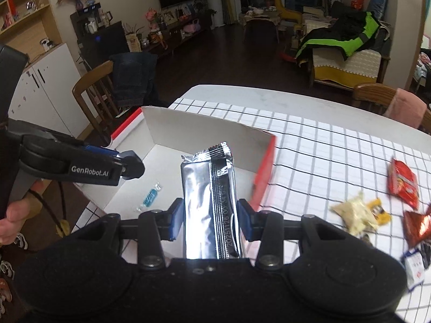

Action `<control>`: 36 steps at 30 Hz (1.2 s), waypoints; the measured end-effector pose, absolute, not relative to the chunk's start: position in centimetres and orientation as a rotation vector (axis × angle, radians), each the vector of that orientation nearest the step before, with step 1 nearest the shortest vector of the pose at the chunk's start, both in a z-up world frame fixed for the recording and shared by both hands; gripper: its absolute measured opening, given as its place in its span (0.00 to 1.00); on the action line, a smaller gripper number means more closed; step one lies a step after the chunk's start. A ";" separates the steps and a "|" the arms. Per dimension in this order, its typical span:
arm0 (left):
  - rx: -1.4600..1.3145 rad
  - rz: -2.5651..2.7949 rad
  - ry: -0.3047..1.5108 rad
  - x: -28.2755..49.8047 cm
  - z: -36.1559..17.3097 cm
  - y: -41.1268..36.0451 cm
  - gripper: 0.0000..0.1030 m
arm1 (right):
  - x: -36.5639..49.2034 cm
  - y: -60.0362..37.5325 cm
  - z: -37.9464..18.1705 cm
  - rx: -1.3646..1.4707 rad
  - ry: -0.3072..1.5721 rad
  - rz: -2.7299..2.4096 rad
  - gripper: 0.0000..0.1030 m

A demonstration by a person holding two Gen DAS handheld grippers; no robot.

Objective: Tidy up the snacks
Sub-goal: 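Carry both snacks into the white box and open both grippers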

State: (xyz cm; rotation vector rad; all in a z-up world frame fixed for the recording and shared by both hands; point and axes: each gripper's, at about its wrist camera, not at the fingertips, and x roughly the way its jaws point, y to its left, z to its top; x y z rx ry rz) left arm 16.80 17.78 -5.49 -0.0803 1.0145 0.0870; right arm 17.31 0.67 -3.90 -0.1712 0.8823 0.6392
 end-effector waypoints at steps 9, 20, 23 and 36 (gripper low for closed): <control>-0.052 0.149 1.082 18.5 -8.6 21.2 0.39 | 19.4 6.6 -7.0 -0.299 0.905 0.660 0.40; 0.061 0.108 1.154 19.9 -11.3 20.3 0.39 | 20.5 9.5 -11.8 -0.368 1.025 0.664 0.40; 0.084 0.103 1.182 20.1 -12.0 20.1 0.39 | 20.5 9.5 -12.3 -0.367 1.057 0.664 0.40; 0.123 0.081 1.216 20.5 -12.5 19.5 0.41 | 20.3 9.5 -12.8 -0.359 1.088 0.671 0.40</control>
